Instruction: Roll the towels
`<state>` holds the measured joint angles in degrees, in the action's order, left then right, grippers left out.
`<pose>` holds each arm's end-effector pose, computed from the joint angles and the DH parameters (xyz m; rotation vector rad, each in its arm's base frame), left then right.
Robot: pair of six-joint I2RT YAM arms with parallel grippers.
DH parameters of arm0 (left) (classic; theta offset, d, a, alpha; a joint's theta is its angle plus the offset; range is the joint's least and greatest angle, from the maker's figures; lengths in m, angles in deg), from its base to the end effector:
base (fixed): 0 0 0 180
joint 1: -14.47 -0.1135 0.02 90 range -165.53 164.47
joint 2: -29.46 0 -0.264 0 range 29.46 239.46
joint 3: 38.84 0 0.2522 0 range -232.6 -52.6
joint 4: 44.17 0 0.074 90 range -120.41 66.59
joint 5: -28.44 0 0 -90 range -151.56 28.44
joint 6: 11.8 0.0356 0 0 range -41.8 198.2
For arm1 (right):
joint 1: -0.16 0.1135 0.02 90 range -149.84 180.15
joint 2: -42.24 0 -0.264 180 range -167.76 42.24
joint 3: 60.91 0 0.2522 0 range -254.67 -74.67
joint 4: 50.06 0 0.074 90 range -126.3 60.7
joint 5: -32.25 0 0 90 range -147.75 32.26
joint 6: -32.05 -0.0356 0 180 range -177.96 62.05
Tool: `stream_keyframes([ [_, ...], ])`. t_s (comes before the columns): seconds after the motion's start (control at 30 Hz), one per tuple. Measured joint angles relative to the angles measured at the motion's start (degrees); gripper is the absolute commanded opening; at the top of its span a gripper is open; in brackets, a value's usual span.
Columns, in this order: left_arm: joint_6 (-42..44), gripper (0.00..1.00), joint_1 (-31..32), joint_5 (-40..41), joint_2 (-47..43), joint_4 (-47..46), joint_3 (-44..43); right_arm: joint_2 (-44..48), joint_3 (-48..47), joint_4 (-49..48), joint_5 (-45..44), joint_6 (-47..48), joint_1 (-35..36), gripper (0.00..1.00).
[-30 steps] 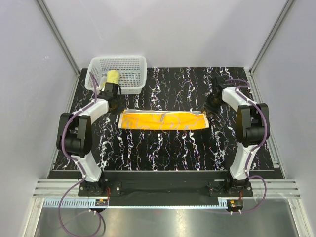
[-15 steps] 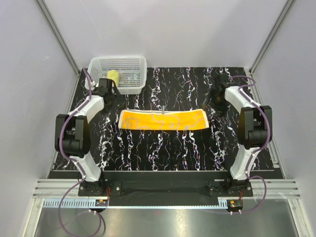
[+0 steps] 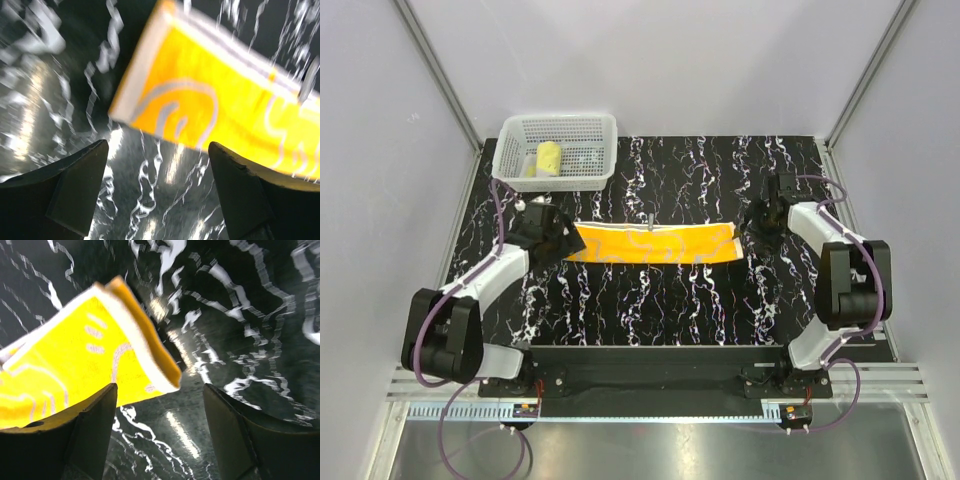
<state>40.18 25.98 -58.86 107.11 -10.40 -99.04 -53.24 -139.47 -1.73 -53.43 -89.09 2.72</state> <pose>0.2676 -0.0528 0.2104 -0.5910 2.4189 -0.3138 0.3319 0.0175 0.2035 0.6536 2.6578 0.2729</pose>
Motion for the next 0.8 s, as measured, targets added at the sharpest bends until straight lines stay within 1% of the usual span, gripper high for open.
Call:
stream_keyframes([
  [0.13,-1.3,0.85,1.9,-3.0,0.1,-1.1,4.5,-2.2,2.4,-3.0,4.5,-0.2,0.0,0.73],
  [0.27,-2.0,0.85,1.9,-4.1,0.6,-2.4,5.4,-4.5,3.2,-5.0,6.2,-0.2,0.0,0.68],
  [0.4,-2.4,0.85,1.9,-4.4,2.3,-4.7,5.4,-5.7,4.3,-6.6,7.3,-0.5,0.0,0.56],
  [0.43,-2.4,0.85,1.9,-4.4,2.9,-5.0,5.4,-5.7,4.5,-6.9,7.4,-0.6,0.0,0.47],
  [0.53,-2.6,0.85,1.9,-4.5,5.9,-6.2,5.3,-5.7,5.6,-8.2,7.8,-0.8,0.0,0.35],
  [0.67,-2.5,0.84,1.9,-4.1,8.9,-7.7,3.2,-4.8,8.0,-10.7,9.4,-1.5,0.0,0.31],
  [0.8,-1.9,0.84,1.5,-2.9,13.1,-8.0,-1.0,-1.0,13.4,-13.0,10.8,-3.1,1.8,0.31],
])
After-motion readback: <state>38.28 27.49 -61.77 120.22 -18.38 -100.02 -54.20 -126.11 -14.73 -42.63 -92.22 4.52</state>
